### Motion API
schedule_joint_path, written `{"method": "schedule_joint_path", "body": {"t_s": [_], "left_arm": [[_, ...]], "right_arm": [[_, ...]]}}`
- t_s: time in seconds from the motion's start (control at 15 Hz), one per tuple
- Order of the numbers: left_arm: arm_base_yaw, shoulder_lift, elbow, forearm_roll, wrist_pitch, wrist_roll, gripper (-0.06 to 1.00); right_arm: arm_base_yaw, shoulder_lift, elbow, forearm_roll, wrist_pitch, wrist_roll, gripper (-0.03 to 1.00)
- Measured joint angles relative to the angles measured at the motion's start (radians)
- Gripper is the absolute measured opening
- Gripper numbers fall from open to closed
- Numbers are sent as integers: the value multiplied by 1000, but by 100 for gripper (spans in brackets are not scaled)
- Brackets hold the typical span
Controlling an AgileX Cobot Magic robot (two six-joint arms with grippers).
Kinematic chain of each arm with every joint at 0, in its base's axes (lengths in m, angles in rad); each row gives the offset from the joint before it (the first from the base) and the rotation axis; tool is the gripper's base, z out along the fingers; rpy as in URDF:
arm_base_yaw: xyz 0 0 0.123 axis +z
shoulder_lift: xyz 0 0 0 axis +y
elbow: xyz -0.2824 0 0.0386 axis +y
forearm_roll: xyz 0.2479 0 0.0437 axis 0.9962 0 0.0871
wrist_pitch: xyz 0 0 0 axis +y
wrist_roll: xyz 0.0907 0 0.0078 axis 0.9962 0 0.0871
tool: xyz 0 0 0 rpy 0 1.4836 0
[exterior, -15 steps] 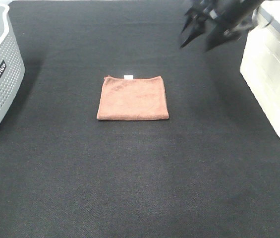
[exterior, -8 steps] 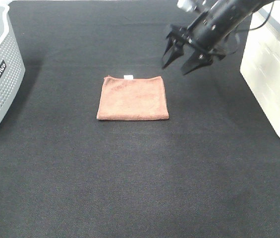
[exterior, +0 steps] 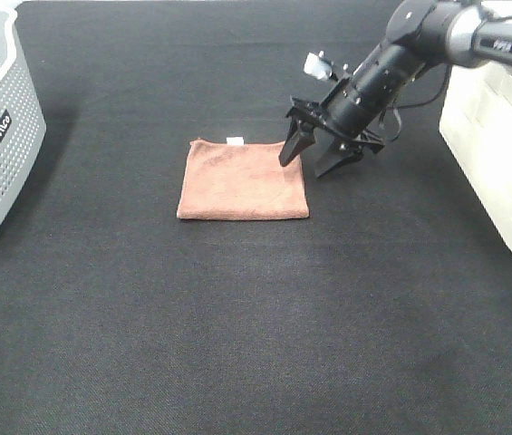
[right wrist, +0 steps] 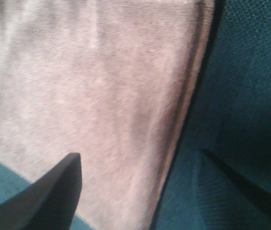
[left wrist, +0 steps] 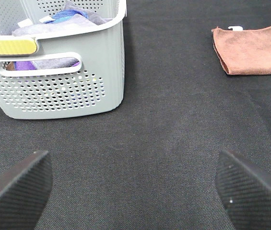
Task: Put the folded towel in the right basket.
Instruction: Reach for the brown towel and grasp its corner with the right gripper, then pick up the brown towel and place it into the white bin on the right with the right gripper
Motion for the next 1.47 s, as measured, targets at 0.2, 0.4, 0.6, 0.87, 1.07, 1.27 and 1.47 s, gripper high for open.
{"method": "schedule_joint_path", "body": {"t_s": [0.2, 0.4, 0.6, 0.87, 1.07, 1.27, 1.47], "left_arm": [[0, 0, 0, 0, 0, 0, 87], [0, 0, 0, 0, 0, 0, 87], [0, 0, 0, 0, 0, 0, 87], [0, 0, 0, 0, 0, 0, 87], [0, 0, 0, 0, 0, 0, 87], [0, 0, 0, 0, 0, 0, 87], [0, 0, 0, 0, 0, 0, 87]], "right_arm": [[0, 33, -13, 11, -2, -1, 63], [1, 42, -18, 38, -7, -19, 60], [28, 54, -18, 34, -43, -22, 32], [35, 55, -18, 31, -60, -23, 1], [35, 33, -18, 10, -60, -25, 1], [37, -42, -49, -12, -13, -26, 1], [64, -101, -117, -61, 89, -32, 1]]}}
